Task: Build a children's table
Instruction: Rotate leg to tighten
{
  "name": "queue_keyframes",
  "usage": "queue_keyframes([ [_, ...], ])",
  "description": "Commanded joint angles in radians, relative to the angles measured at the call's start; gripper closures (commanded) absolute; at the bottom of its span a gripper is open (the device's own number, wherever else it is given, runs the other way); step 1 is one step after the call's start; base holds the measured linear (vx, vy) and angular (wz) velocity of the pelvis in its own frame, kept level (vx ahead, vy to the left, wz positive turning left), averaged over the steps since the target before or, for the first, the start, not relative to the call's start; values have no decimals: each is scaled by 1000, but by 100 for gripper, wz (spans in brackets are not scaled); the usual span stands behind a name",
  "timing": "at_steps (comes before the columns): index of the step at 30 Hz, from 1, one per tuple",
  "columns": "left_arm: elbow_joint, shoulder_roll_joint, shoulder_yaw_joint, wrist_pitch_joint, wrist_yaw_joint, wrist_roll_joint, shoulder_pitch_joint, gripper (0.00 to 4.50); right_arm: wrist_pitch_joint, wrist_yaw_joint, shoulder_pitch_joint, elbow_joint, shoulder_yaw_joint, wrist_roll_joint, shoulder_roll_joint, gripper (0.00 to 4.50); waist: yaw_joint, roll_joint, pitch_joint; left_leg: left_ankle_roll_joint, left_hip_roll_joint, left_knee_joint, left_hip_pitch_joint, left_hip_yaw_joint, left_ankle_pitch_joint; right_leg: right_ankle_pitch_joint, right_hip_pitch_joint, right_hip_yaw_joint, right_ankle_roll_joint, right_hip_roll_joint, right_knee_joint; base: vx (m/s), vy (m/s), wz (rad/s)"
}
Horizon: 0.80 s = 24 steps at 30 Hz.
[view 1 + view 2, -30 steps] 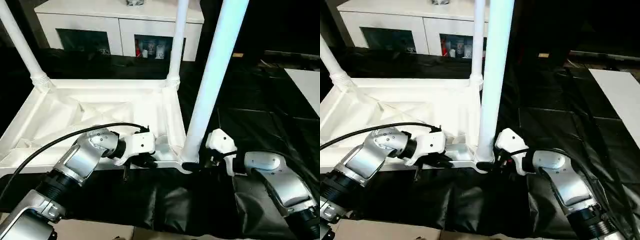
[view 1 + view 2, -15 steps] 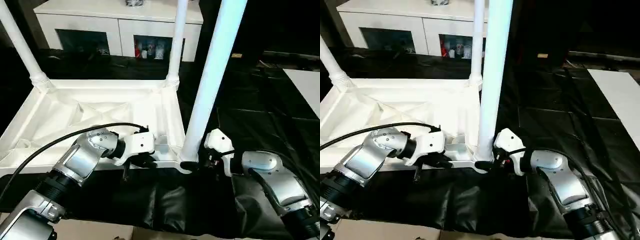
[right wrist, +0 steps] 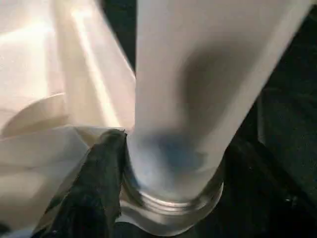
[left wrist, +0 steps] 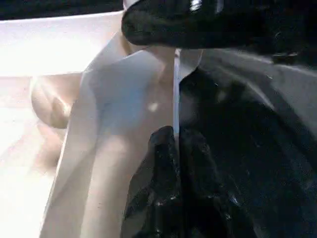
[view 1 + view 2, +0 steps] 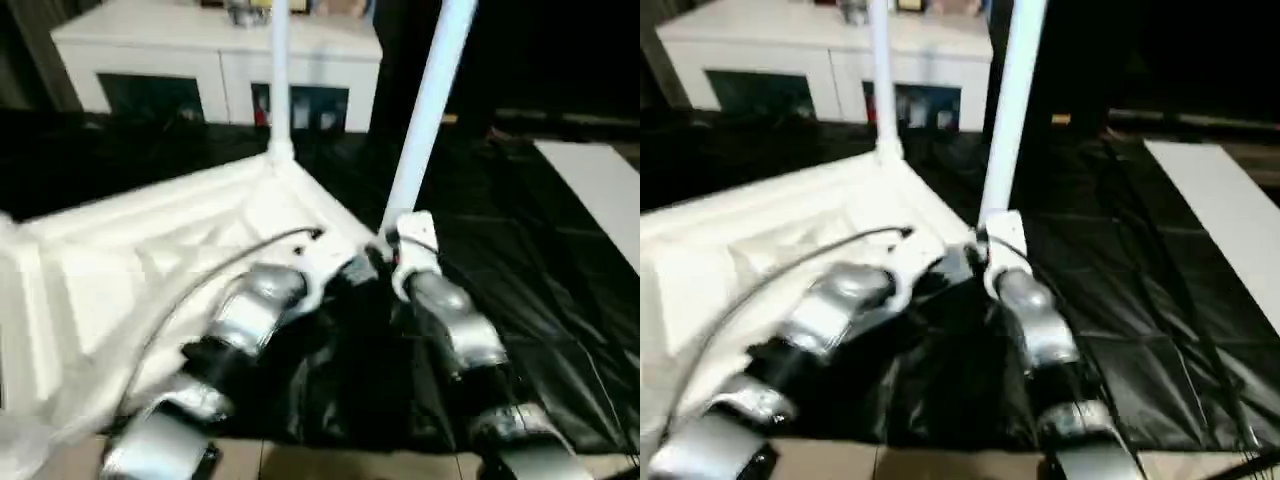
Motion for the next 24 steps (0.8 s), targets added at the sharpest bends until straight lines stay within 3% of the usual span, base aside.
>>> queue_keyframes([
  [1, 50, -41, -20, -31, 81, 23, -31, 450, 4, 73, 26, 51, 97, 14, 100, 129, -1, 2, -36, 3, 26, -87, 3, -19, -413, -482, 17, 19, -114, -57, -98, 0, 0, 0],
  [4, 20, -11, -37, -68, 46, 30, -33, 450, -51, 132, 41, -30, 112, 19, 78, 107, 3, -1, -38, 10, 28, -89, -1, -20, -406, -478, 19, 20, -105, -59, -97, 0, 0, 0],
  [7, -25, 45, -57, -88, -15, 41, -16, 450, -62, 157, 67, -113, 94, 25, 29, 80, -4, 0, -40, 15, 31, -97, -22, -27, -375, -469, 34, 18, -97, -65, -91, 0, 0, 0],
  [8, -35, 57, -60, -96, -30, 41, -12, 450, -58, 163, 73, -131, 86, 29, 17, 72, -6, -1, -42, 14, 32, -95, -22, -27, -361, -447, 33, 19, -104, -65, -87, 0, 0, 0],
  [9, -52, 77, -58, -97, -50, 40, -2, 450, -53, 177, 84, -160, 81, 25, -15, 61, -2, 0, -46, 19, 34, -90, -16, -20, -320, -355, 29, 24, -137, -62, -81, 0, 0, 0],
  [11, -62, 89, -57, -101, -63, 38, 5, 450, -54, 186, 90, -174, 79, 20, -36, 38, 3, 0, -52, 32, 35, -83, -16, -15, -272, -267, 30, 26, -163, -61, -72, 0, 0, 0],
  [12, -106, 142, -60, -112, -139, 24, 29, 450, -33, 292, 132, -253, 84, 29, -129, 38, 3, 1, -52, 45, 34, -80, -19, -10, -231, -187, 31, 27, -192, -58, -67, 0, 0, 0],
  [14, -126, 168, -65, -133, -182, 14, 41, 450, -28, 352, 153, -289, 88, 39, -172, 38, 11, 2, -51, 68, 35, -76, -22, -8, -199, -118, 39, 27, -212, -58, -61, 64, -11, 3],
  [15, -166, 216, -74, -140, -259, -10, 62, 450, -22, 472, 193, -351, 94, 63, -250, 38, 26, 2, -56, 94, 37, -69, -21, -5, -132, -3, 49, 28, -238, -57, -45, 69, -10, 2],
  [17, -186, 248, -87, -165, -324, -28, 74, 450, -37, 546, 214, -381, 110, 68, -302, 38, 34, 10, -53, 108, 37, -70, -17, -4, -104, 48, 45, 27, -257, -55, -43, 33, -5, 1],
  [18, -206, 292, -105, -204, -401, -42, 86, 450, -53, 636, 239, -419, 127, 74, -366, 38, 31, 6, -52, 117, 35, -67, -21, 0, -108, 57, 46, 27, -266, -56, -40, 0, 0, 0],
  [20, -230, 353, -129, -215, -494, -51, 97, 450, -56, 749, 271, -483, 147, 94, -453, 38, 39, 9, -46, 105, 44, -73, -13, -1, -174, -44, 46, 28, -256, -60, -48, 0, 0, 0],
  [24, -258, 406, -150, -239, -593, -70, 102, 450, -32, 847, 286, -542, 156, 151, -503, 38, 42, 15, -34, 64, 46, -83, -5, -1, -261, -221, 34, 27, -231, -59, -66, 0, 0, 0],
])
